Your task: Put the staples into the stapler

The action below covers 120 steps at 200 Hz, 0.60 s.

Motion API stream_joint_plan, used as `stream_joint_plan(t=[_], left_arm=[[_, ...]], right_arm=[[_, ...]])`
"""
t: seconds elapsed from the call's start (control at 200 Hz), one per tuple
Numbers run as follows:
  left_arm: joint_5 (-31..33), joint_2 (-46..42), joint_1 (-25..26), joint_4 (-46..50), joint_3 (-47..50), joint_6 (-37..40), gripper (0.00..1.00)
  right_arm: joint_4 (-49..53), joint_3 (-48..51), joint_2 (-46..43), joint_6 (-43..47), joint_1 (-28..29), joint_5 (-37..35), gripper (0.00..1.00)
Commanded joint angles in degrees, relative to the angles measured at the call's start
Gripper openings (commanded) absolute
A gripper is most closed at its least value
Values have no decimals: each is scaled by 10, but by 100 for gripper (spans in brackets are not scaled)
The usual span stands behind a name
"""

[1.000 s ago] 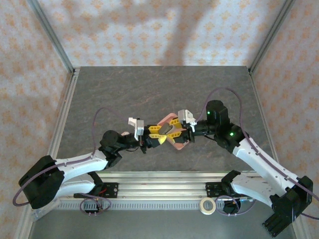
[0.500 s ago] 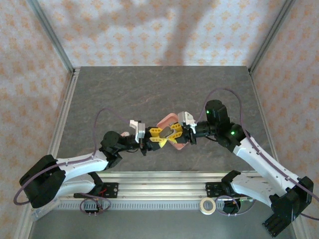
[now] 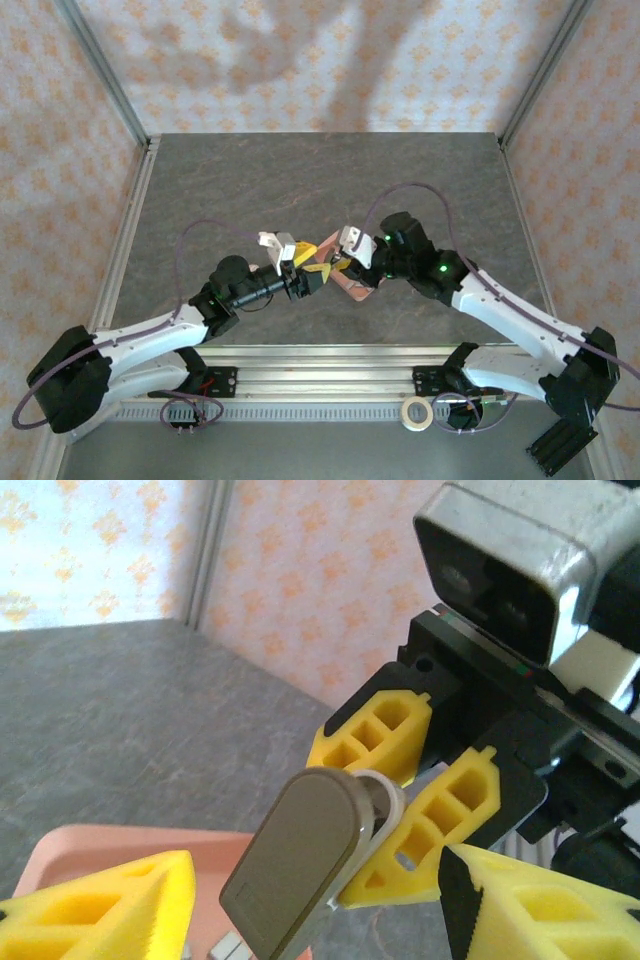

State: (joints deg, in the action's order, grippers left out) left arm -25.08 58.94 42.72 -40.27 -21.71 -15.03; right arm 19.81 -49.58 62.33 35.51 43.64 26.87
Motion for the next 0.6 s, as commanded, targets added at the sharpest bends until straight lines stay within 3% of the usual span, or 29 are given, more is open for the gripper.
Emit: stream_joint_plan(t=[0.0,0.38,0.596], left_arm=[[33,-14,2,70,-6,8,64],[25,7,3,51,-7,-1,66],[73,17,3,56,-15,-10,63]], right_arm=[[-1,4,11,14,17,-76,0],[-6,-3,32,36,34,-31,0],[-4,2,27,42,36,-7,0]])
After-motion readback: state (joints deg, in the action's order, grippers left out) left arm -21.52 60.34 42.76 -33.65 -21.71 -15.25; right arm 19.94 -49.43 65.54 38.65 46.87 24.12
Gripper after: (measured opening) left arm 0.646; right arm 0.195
